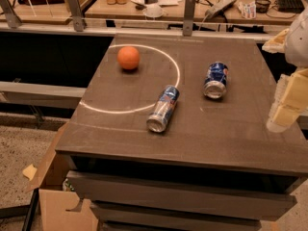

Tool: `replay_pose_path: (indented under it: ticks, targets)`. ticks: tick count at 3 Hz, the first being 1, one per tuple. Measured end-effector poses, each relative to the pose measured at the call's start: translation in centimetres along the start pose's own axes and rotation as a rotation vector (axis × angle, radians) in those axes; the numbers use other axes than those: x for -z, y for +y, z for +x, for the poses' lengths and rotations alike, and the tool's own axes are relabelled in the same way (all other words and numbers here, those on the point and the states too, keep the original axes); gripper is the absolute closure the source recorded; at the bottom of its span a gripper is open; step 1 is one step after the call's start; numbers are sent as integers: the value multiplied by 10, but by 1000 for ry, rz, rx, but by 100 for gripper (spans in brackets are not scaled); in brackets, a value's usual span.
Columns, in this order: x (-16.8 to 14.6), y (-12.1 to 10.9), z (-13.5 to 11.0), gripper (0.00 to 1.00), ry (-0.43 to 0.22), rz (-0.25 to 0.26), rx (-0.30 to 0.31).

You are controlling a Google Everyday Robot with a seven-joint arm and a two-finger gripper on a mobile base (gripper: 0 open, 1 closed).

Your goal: Move pepsi can near orange

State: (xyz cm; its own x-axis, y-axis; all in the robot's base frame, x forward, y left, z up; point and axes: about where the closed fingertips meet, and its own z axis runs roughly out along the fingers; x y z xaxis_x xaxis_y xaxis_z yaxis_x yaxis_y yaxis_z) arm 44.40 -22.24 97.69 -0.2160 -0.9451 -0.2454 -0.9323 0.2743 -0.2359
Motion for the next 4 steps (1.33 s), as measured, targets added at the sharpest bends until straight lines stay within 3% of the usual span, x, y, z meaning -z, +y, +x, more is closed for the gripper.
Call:
replay_pose_path:
  ticks: [1,2,3,4]
  targets:
    - [-9,-27,15,0,-19,-18,46]
    - [-23,-57,30,0,-95,-78,155]
    - [-40,-85,25,0,-200,-87,384]
    - [-48,-97,19,0,-267,-74,557]
